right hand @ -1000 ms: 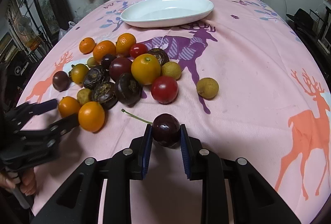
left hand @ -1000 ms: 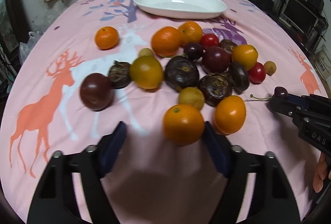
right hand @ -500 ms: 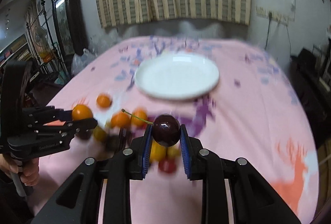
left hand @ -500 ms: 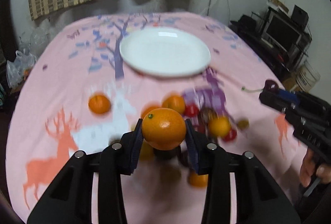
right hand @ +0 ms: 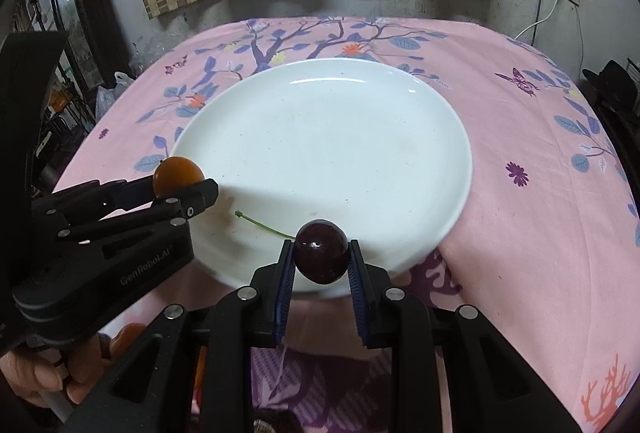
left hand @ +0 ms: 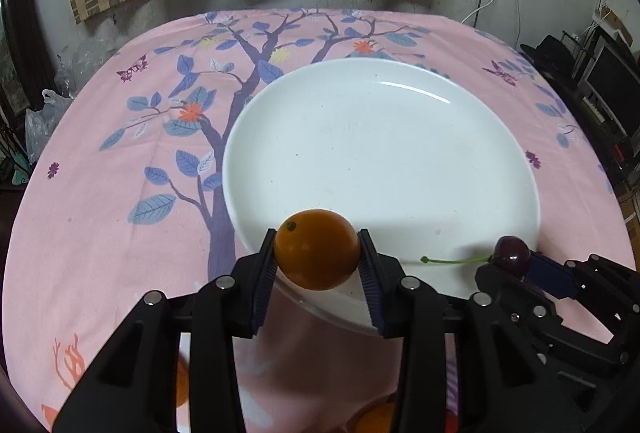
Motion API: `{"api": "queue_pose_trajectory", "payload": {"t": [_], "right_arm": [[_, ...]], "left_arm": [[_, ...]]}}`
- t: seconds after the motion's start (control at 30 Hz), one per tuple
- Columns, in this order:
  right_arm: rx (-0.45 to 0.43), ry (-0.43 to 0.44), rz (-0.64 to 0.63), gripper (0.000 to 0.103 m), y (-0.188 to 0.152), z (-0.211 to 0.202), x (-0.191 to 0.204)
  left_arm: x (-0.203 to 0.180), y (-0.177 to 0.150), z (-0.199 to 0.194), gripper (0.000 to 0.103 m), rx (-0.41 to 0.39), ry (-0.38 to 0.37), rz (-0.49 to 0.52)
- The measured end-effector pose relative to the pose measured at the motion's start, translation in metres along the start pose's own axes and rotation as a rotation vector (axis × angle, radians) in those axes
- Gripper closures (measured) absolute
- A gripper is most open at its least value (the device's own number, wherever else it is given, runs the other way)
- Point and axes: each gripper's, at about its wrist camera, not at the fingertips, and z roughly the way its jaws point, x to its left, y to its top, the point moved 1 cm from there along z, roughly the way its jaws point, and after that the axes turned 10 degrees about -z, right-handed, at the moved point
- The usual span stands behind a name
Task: Organize fruits
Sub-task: 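Carry both fruits over the white plate and open both grippers to drop them, then grasp an orange kumquat with the right gripper while the left gripper grasps a yellow-green longan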
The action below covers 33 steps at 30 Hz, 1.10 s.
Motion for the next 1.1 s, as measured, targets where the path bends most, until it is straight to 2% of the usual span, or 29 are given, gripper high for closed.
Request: {"api": "queue_pose_trajectory", "payload": {"t": [0.03,0.07,0.1,0.23,0.33,0.4,0.53,0.73,0.87,1.1], "right_arm": [[0.002,0.0,-0.006,0.063,0.0,0.001,0.003],[-0.004,0.001,-0.013,0.058,0.0,0.001,0.005],[-0.014,-0.015,-0.016,0.053,-0.001,-0.003,0.006],[-0.04,0.002,-0.011,0.052,-0.014,-0.03,0.004],[-0.057,0.008,-0.009,0.045,-0.04,-0.06,0.004],[-0.057,0.019,-0.011,0.045,-0.066,-0.08,0.005],[-0.029,0.023,-0.046,0.045,-0.109,-0.106,0.015],[0.003,0.027,-0.023,0.045,-0.165,-0.124,0.024],[0.041,0.048,-0.032,0.045,-0.183,-0.118,0.039],[0.065,0.133,-0.128,0.045,-0.186,-0.112,0.093]], "left_arm": [[0.0,0.0,0.0,0.054,0.002,-0.01,-0.001],[-0.002,0.0,-0.004,0.041,-0.002,-0.025,0.005],[-0.005,-0.001,-0.01,0.031,-0.014,-0.021,0.013],[-0.008,-0.015,-0.051,0.028,-0.09,-0.02,0.074],[0.002,-0.039,-0.086,0.022,-0.118,-0.041,0.087],[0.012,-0.064,-0.109,0.019,-0.132,-0.055,0.102],[0.032,-0.109,-0.13,0.019,-0.116,-0.046,0.134],[0.068,-0.168,-0.143,0.019,-0.078,-0.062,0.067],[0.08,-0.19,-0.144,0.018,-0.061,-0.085,0.034],[0.091,-0.208,-0.138,0.018,-0.056,-0.058,0.019]]}}
